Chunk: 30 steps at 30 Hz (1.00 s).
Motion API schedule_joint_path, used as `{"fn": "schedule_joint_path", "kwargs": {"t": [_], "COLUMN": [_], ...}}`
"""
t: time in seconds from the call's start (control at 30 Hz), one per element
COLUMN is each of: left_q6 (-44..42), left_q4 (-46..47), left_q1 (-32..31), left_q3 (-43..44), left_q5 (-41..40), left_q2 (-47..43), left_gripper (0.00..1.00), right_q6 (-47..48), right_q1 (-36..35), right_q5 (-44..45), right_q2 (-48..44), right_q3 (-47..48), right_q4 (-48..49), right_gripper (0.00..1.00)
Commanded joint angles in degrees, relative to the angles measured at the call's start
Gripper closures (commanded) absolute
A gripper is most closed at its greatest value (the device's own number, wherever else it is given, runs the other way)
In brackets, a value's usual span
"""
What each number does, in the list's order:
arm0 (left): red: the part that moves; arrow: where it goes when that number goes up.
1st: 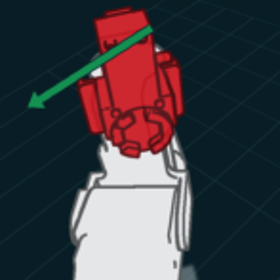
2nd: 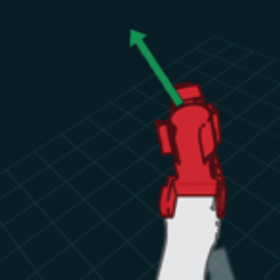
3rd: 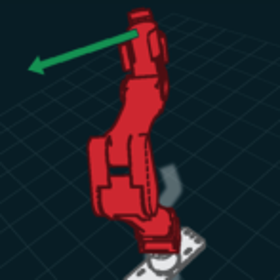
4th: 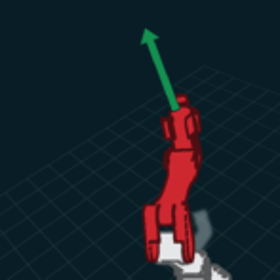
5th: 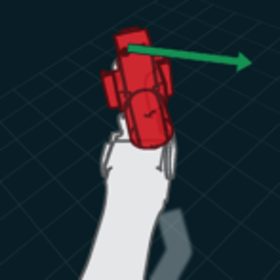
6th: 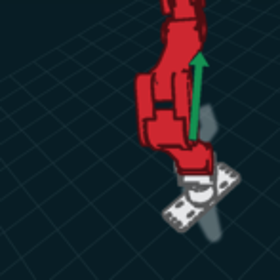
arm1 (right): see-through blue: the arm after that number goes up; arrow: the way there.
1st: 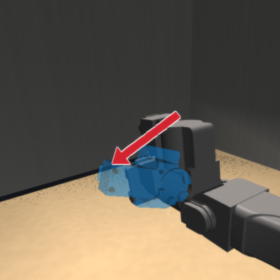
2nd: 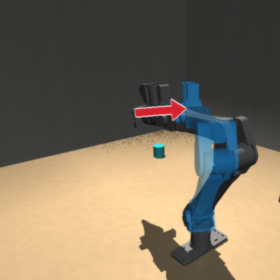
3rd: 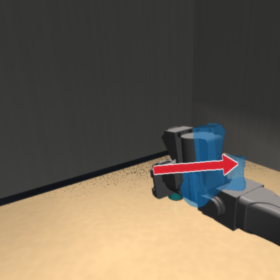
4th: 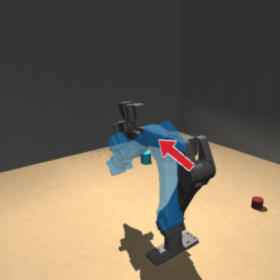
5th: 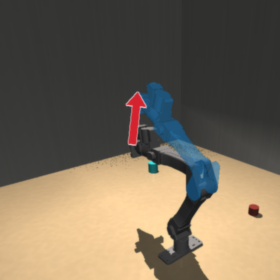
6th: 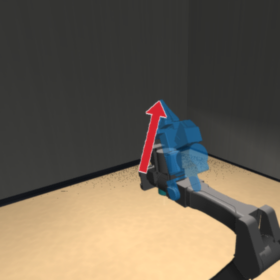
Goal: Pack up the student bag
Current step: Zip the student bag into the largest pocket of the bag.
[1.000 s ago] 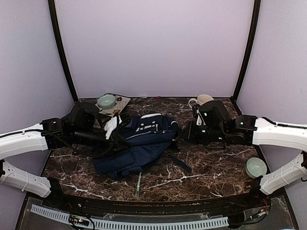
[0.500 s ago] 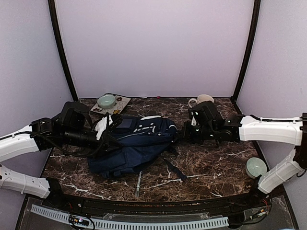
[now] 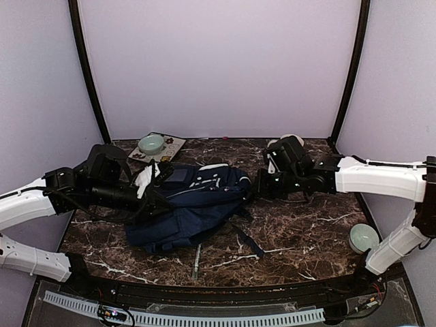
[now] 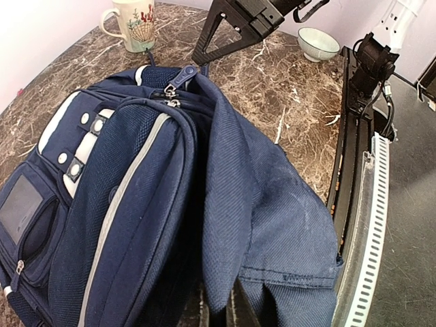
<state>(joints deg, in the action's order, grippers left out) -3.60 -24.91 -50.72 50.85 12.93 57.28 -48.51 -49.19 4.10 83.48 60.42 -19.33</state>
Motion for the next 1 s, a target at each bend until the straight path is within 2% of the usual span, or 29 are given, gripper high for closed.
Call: {"fn": "schedule_joint_path", "kwargs": {"t": [0.0, 0.3, 0.6, 0.7, 0.8, 0.87, 0.97], "left_q6": [1.46, 1.88, 1.84, 1.60, 1.49, 1.69, 1.76], "left_q4": [2.32, 5.59, 6.79, 7.63, 8.60, 9.01, 9.40], "left_q1": [0.62, 0.62, 0.53, 0.45, 0.15, -0.13, -1.10], "left_q3": [2.69, 5.08, 10.59, 12.45, 14.25, 15.48, 17.84], "left_q5": [1.77, 7.34, 12.96, 14.41, 15.70, 16.29, 16.76], "left_q2": [0.29, 6.28, 14.42, 16.98, 19.67, 21.59, 24.80], "left_gripper": [1.00, 1.00, 1.00, 1.00, 1.00, 1.00, 1.00], "right_q6": [1.65, 1.10, -0.88, -0.88, -0.93, -1.40, -2.87], "right_q1": [2.34, 2.34, 2.30, 2.34, 2.32, 2.43, 2.40], "right_q5": [6.82, 9.28, 11.61, 12.96, 14.09, 14.57, 14.49], "right_q2": [-0.97, -5.02, -10.97, -12.21, -13.28, -13.86, -14.94], "right_q3": [1.79, 1.88, 1.26, 2.42, 3.43, 3.56, 2.99], "right_q4": [-6.50, -14.15, -17.61, -19.50, -21.49, -22.65, -23.24], "right_gripper": [1.00, 1.00, 0.90, 0.81, 0.63, 0.55, 0.50]}}
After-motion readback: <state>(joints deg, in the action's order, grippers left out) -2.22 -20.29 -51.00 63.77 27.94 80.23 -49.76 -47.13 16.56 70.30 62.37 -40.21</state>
